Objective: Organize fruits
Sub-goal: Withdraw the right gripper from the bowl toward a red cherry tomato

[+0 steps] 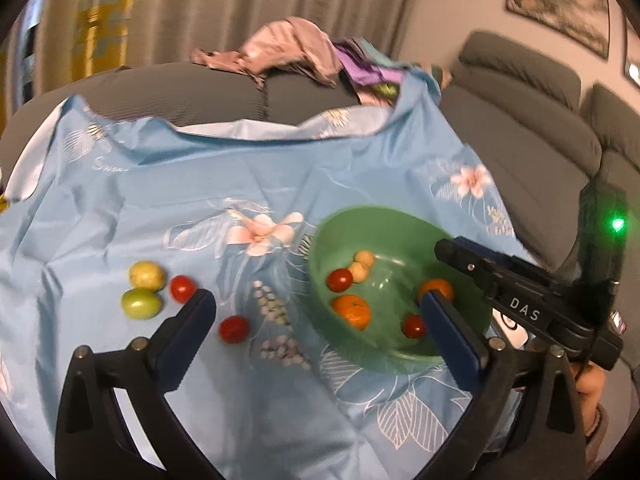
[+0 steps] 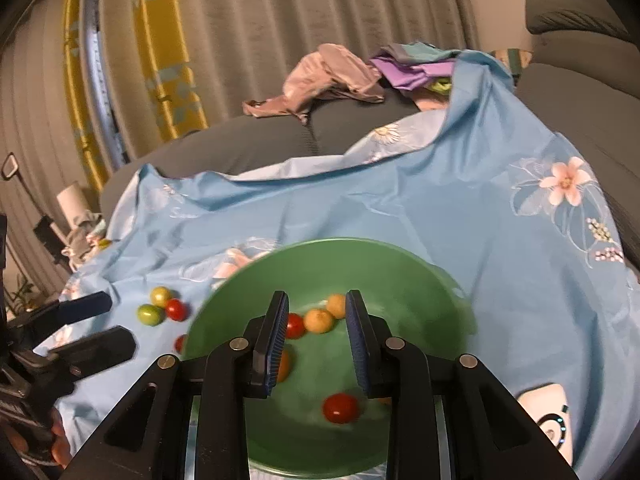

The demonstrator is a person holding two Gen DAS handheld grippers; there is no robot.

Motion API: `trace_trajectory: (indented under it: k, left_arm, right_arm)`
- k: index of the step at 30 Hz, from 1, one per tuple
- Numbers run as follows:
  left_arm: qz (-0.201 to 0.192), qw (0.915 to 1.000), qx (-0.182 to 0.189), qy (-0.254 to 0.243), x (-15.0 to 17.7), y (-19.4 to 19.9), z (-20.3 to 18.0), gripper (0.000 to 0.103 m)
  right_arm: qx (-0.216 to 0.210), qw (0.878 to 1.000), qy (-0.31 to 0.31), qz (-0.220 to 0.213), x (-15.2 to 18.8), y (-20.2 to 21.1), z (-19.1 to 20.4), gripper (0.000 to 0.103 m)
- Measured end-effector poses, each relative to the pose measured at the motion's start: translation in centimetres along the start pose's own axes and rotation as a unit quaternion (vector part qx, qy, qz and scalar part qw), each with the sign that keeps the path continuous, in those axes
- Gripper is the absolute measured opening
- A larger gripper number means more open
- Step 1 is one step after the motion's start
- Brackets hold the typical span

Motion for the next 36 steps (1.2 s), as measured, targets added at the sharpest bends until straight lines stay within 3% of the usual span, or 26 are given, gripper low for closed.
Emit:
trace_trajectory:
  k: [8,19,21,26,33,36]
  left_arm:
    - [-0.06,0.9958,0.022,0.066,1.0,4.6,3.1,0.103]
    - [-0.079,0.9917,0.001,0.102,3.3,9.3,7.1,0.103]
    - [-0.087,0.9876,0.001,0.131,4.0,10.2,8.5,0.103]
    - [-0.121,0.9667,-0.013,0.225,6.3,12.7,12.8,0.103]
    - [-0.133,0.9655,0.004,0.223,7.6,14.0,13.6,0.103]
    - [-0.162,0.9637,-0.028,0.211,8.0,14.3,13.5,0.103]
  right_arm:
    - [-0.043,0.998,0.05,-0.023,0.1,0.6,4.2,0.029]
    - [-0.119,0.985,0.12,-0.039,0.8,1.6,11.3,0.03]
    - [-0.129,0.982,0.133,-0.038,1.0,1.7,12.8,0.03]
    - [-0.153,0.976,0.152,-0.026,2.7,1.7,15.6,0.03]
    - [-0.149,0.971,0.185,0.002,6.0,2.0,17.5,0.03]
    - [-0.139,0.973,0.182,0.016,6.7,1.7,17.4,0.03]
Point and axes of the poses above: each gripper's, at about its wrist camera, not at the fingertips, and y roughly against the way its jaws point, z to its left, x to its underside, the point moved 3 cm from there along -y, roughly the way its jaws point, and after that the axes turned 4 degrees about z, right-handed, at the moved point
